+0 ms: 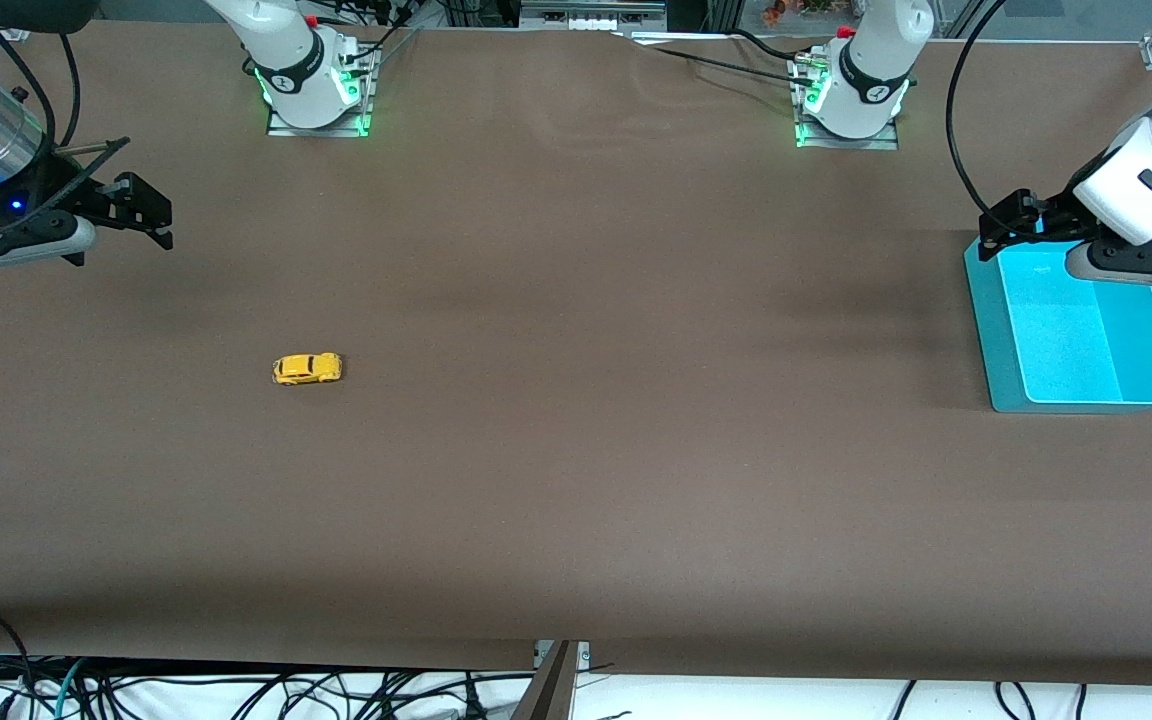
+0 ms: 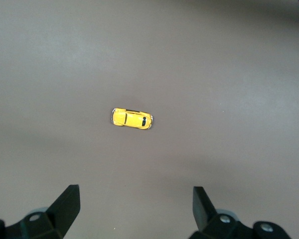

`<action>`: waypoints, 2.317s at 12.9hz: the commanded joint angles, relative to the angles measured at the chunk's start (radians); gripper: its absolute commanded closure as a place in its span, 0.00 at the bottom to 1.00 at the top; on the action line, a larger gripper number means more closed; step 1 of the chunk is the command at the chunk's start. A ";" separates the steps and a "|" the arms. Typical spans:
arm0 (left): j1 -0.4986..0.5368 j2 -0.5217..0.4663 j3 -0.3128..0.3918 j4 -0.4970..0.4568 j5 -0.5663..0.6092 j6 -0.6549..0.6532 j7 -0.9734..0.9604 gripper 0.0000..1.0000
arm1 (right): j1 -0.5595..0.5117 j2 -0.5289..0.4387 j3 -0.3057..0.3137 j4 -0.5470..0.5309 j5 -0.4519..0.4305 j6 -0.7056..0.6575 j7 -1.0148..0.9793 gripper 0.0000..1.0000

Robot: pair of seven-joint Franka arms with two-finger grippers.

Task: Wind and store yellow beetle car

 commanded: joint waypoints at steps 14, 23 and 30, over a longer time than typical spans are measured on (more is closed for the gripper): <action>-0.003 -0.006 -0.001 0.010 0.002 -0.016 -0.011 0.00 | 0.023 0.003 -0.015 0.045 -0.003 -0.076 0.056 0.00; -0.005 -0.006 -0.011 0.011 0.002 -0.016 -0.012 0.00 | 0.023 0.044 -0.001 0.039 -0.002 -0.064 0.070 0.00; -0.006 -0.007 -0.015 0.011 0.002 -0.016 -0.026 0.00 | 0.020 0.049 -0.002 0.042 -0.002 -0.062 0.071 0.00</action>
